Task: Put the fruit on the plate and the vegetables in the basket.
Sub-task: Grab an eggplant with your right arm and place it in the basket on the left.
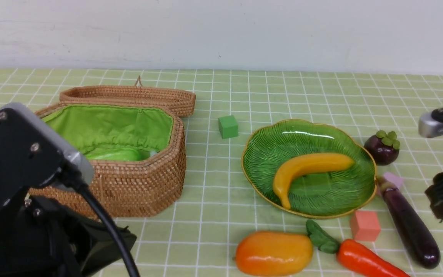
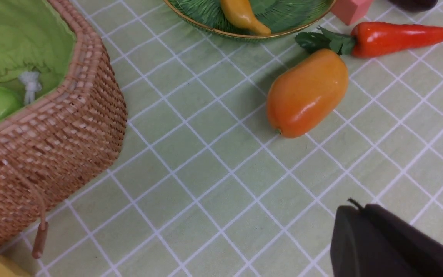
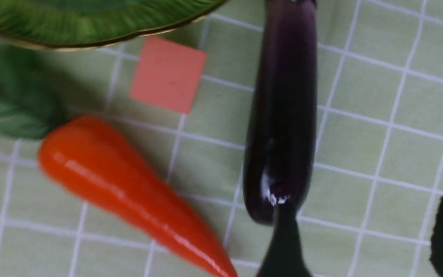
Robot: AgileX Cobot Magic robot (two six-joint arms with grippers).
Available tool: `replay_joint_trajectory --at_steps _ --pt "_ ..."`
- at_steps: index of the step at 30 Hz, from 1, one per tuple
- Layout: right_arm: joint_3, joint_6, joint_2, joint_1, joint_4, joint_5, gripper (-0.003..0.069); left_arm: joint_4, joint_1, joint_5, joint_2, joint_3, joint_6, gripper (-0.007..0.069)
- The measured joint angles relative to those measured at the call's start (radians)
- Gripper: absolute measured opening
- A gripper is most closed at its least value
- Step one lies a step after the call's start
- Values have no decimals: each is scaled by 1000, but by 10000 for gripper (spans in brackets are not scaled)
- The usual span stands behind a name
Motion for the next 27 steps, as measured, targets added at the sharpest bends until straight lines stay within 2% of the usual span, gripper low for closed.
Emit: replay_joint_trajectory --at_steps 4,16,19,20,21,23,27 --pt "0 3 125 -6 32 -91 533 1 0 0 0 0 5 -13" --pt "0 7 327 -6 31 -205 533 27 0 -5 0 0 8 -13" --pt "-3 -3 352 -6 37 -217 501 38 0 -5 0 0 8 -13" --pt "-4 -9 354 -6 41 -217 462 47 0 -6 0 0 8 -13" --pt "-4 -9 354 -6 42 -217 457 48 0 -8 0 0 8 -13" --pt "-6 -9 355 -6 50 -215 379 62 0 -13 0 0 0 -13" --pt "-7 -9 355 -6 42 -206 381 64 0 -16 0 0 -15 -13"
